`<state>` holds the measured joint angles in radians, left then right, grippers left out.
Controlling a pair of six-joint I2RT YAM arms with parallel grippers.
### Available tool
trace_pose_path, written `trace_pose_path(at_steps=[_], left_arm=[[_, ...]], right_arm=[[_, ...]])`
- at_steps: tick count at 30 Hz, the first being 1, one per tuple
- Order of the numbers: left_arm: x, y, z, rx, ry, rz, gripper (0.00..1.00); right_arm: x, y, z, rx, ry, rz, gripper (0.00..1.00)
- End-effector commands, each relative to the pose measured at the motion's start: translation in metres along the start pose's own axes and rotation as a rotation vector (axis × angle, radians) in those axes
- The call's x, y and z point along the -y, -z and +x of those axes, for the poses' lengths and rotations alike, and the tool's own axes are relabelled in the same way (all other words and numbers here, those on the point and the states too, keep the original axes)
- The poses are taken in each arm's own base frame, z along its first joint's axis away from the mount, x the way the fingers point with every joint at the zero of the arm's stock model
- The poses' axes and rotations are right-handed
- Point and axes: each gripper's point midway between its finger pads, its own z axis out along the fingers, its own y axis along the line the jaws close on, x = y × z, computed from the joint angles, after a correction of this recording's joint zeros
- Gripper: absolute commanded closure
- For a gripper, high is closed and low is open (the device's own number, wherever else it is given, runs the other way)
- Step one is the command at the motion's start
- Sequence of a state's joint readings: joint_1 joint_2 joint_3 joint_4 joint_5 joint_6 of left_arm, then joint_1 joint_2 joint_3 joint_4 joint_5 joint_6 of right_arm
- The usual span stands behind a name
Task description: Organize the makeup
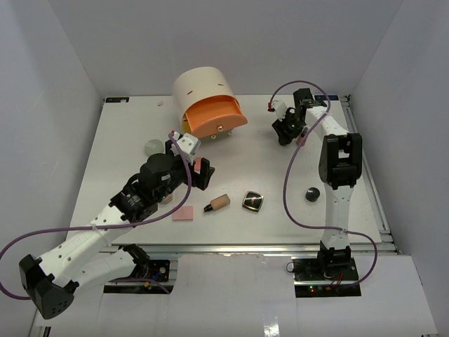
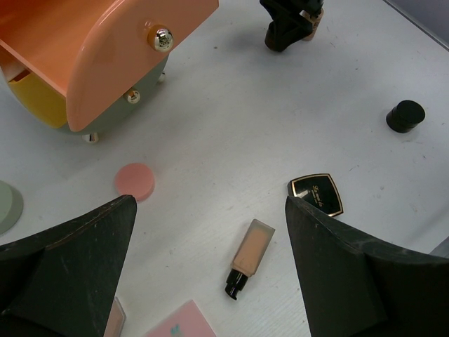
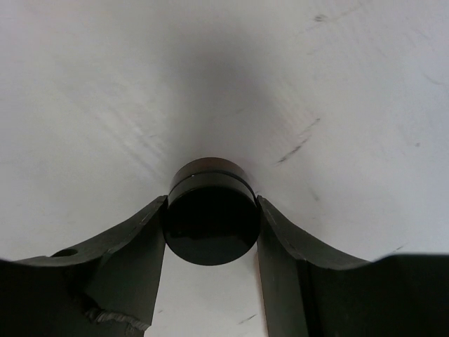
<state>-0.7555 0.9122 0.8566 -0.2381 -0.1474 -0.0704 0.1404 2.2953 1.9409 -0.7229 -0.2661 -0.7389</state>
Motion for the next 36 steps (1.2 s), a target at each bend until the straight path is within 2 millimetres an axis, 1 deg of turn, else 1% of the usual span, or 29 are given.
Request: trace_pose_path(at_steps=[1,2,4,7,8,9,10,12,14,18,19,21,25,31,35,36], left_arm=[[-0.003,0.004,-0.006,0.033,0.000,-0.009,0.02],[-0.004,0.005,-0.007,0.039,0.003,-0.013,0.02],[-0.008,0.007,-0.011,0.055,0.008,-0.030,0.02],[-0.014,0.013,-0.018,0.091,0.016,-0.058,0.02],[-0.015,0.014,-0.018,0.094,0.017,-0.065,0.02],[-0.018,0.017,-0.021,0.110,0.020,-0.075,0.02],[-0.019,0.020,-0.024,0.125,0.024,-0.082,0.02],[-0.023,0.025,-0.029,0.150,0.029,-0.096,0.02],[-0.026,0.028,-0.032,0.168,0.034,-0.113,0.02],[-0.033,0.035,-0.036,0.197,0.040,-0.143,0.02],[-0.034,0.037,-0.038,0.204,0.041,-0.146,0.02],[-0.035,0.038,-0.039,0.214,0.042,-0.150,0.02],[-0.035,0.038,-0.039,0.213,0.041,-0.150,0.02],[-0.034,0.036,-0.038,0.207,0.039,-0.145,0.02],[-0.034,0.037,-0.039,0.209,0.040,-0.143,0.02],[-0.034,0.037,-0.039,0.211,0.040,-0.142,0.02]], right_arm=[[-0.037,0.094,-0.084,0.282,0.054,-0.050,0.90],[-0.050,0.117,-0.104,0.350,0.063,-0.070,0.90],[-0.063,0.139,-0.124,0.416,0.074,-0.090,0.90],[-0.089,0.179,-0.162,0.532,0.098,-0.133,0.91],[-0.099,0.188,-0.173,0.562,0.115,-0.153,0.91],[-0.103,0.195,-0.182,0.587,0.113,-0.158,0.92],[-0.111,0.201,-0.193,0.612,0.114,-0.179,0.92],[-0.130,0.209,-0.214,0.656,0.126,-0.220,0.92],[-0.145,0.208,-0.233,0.680,0.147,-0.240,0.92],[-0.173,0.192,-0.264,0.697,0.191,-0.227,0.91],[-0.175,0.189,-0.271,0.705,0.196,-0.216,0.91],[-0.174,0.183,-0.280,0.721,0.195,-0.194,0.91],[-0.173,0.173,-0.291,0.737,0.180,-0.186,0.90],[-0.176,0.159,-0.294,0.728,0.167,-0.188,0.86],[-0.174,0.150,-0.294,0.717,0.163,-0.175,0.77],[-0.173,0.146,-0.293,0.709,0.159,-0.170,0.72]])
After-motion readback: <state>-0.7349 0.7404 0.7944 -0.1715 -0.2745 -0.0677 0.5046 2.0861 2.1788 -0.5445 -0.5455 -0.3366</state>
